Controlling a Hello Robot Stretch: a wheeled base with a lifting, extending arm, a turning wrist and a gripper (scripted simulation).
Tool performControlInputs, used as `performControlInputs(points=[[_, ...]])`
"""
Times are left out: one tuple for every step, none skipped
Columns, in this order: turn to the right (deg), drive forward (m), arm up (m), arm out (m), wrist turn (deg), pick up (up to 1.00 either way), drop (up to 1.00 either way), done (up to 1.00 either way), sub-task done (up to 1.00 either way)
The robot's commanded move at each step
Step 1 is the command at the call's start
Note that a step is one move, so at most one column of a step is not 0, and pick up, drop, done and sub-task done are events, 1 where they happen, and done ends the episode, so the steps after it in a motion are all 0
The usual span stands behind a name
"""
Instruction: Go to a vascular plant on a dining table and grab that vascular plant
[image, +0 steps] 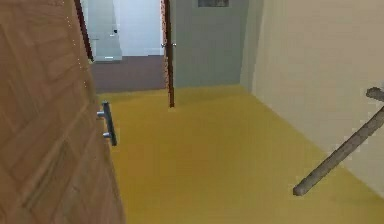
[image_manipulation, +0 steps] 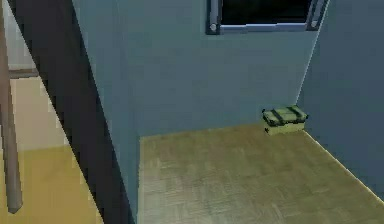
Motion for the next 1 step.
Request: performControlInputs(points=[[0.0,0.9,0.0,0.0,0.0,0.0,0.0,0.0,0.0]])
